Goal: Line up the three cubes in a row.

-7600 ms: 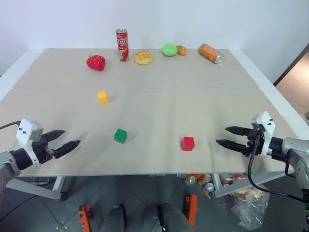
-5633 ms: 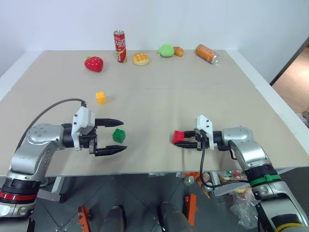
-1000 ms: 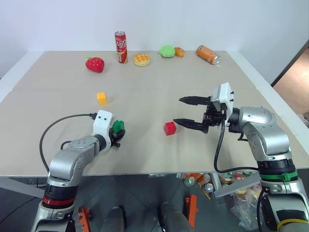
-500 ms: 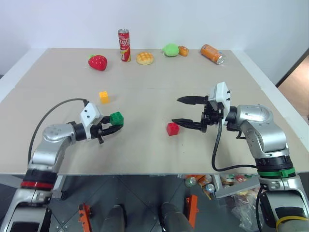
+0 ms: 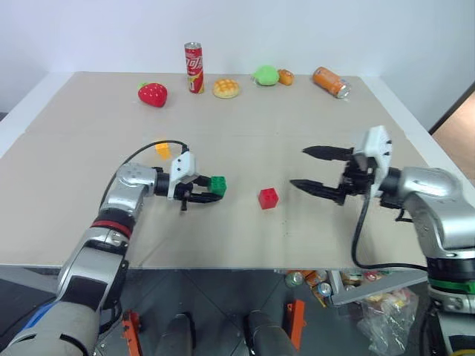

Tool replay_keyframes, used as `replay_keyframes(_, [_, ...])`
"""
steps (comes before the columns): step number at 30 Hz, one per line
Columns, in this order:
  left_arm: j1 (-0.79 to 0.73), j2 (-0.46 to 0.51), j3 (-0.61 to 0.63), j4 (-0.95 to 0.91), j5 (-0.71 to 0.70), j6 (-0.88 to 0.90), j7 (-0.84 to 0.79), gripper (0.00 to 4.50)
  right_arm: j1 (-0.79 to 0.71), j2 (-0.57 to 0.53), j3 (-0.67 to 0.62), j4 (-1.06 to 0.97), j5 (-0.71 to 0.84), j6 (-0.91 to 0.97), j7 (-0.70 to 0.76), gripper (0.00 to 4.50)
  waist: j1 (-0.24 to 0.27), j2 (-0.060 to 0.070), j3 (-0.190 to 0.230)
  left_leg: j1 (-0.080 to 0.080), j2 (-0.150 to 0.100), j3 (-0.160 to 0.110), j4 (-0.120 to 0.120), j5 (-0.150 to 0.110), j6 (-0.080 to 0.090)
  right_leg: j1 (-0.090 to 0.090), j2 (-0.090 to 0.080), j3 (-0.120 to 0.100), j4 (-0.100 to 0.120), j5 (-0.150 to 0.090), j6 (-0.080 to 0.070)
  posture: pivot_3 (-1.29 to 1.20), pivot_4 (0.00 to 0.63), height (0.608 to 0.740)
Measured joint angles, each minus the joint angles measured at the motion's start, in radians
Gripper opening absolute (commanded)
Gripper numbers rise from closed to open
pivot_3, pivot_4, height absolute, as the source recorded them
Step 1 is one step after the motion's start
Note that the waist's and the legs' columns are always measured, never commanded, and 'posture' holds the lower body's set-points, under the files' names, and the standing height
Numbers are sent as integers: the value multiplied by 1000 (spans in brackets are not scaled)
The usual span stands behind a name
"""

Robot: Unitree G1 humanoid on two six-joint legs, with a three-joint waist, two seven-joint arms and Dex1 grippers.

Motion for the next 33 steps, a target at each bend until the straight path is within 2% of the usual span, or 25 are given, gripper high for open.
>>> replay_keyframes(7, [0, -45, -35, 37, 84, -41, 34, 1509, 123, -17, -50, -23, 6, 8, -39, 4029, -2, 0, 0, 1, -1, -2, 1, 0, 1, 1, 0, -1, 1, 1, 0, 0, 150, 740])
replay_keyframes(18, [20, -62, -27, 26, 102, -57, 84, 1509, 124, -3, -30, -56, 7, 7, -75, 4029, 2, 1, 0, 1, -1, -2, 4, 1, 1, 3, 0, -1, 1, 2, 1, 0, 150, 740])
replay_keyframes(28, [23, -94, 39, 66, 60, 18, 111, 1509, 110, 0, -5, -56, 7, 6, -74, 4029, 3, 1, 0, 0, -1, -3, 8, 1, 1, 4, 0, -1, 1, 2, -2, 0, 150, 740])
replay_keyframes(33, [25, -92, 46, 81, 62, -9, 115, 1509, 86, 0, -2, -56, 7, 6, -74, 4029, 3, 1, 0, 1, -1, -3, 8, 1, 1, 4, 0, -1, 1, 4, 1, 0, 150, 740])
